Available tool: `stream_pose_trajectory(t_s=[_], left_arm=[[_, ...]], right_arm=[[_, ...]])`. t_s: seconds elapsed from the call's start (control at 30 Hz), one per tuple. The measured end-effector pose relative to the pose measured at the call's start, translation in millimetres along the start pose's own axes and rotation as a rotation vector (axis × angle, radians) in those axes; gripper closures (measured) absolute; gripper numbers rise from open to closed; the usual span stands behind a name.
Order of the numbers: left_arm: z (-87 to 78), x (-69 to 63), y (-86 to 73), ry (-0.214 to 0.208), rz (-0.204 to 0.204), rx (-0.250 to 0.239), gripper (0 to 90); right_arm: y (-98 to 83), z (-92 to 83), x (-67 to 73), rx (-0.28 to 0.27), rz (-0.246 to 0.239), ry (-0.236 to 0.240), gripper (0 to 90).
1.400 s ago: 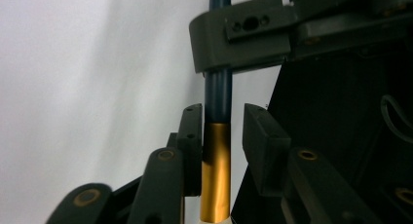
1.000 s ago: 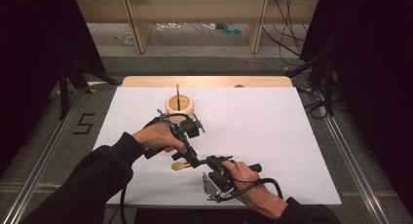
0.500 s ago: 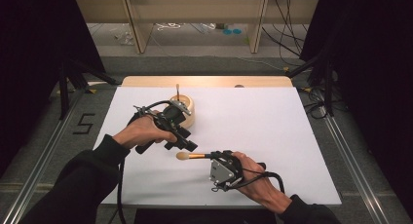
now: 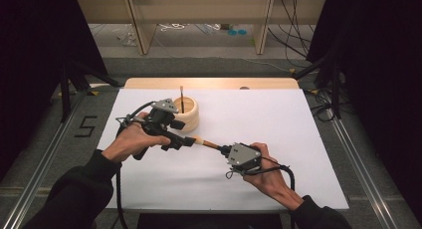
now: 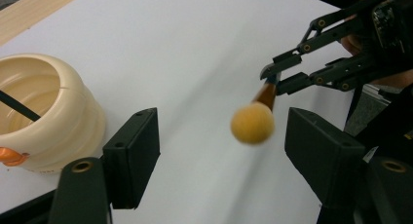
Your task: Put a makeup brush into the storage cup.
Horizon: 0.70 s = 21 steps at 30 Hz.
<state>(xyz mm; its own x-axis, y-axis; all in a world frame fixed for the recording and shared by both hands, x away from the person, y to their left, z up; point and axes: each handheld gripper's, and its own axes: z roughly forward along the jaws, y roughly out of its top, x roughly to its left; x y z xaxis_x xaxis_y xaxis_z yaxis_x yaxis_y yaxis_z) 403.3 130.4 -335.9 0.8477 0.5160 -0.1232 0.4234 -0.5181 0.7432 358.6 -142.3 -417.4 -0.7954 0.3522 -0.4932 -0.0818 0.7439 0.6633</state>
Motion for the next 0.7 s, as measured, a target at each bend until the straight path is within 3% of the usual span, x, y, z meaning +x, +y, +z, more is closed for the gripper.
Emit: stream_pose_trajectory(t_s=[0.27, 0.43, 0.47, 0.57, 0.7], left_arm=[[6.3, -4.8, -18.6, 0.023, -0.006, -0.077, 25.2], [15.0, -6.4, -29.7, 0.042, -0.024, -0.138, 24.9], [16.5, -6.4, -31.4, 0.044, -0.012, -0.146, 24.9], [20.7, -8.5, -36.4, 0.054, -0.032, -0.217, 25.0], [25.6, -10.6, -39.8, 0.054, -0.04, -0.262, 25.4]], right_arm=[[-5.8, -3.2, -11.7, -0.048, 0.098, -0.014, 79.0], [-5.9, -5.3, -14.7, -0.07, 0.124, -0.017, 79.0], [-6.0, -5.3, -14.9, -0.073, 0.134, -0.012, 79.0], [-6.4, -5.2, -16.3, -0.092, 0.163, -0.005, 79.0], [-6.2, -5.3, -18.3, -0.112, 0.193, 0.008, 79.0]])
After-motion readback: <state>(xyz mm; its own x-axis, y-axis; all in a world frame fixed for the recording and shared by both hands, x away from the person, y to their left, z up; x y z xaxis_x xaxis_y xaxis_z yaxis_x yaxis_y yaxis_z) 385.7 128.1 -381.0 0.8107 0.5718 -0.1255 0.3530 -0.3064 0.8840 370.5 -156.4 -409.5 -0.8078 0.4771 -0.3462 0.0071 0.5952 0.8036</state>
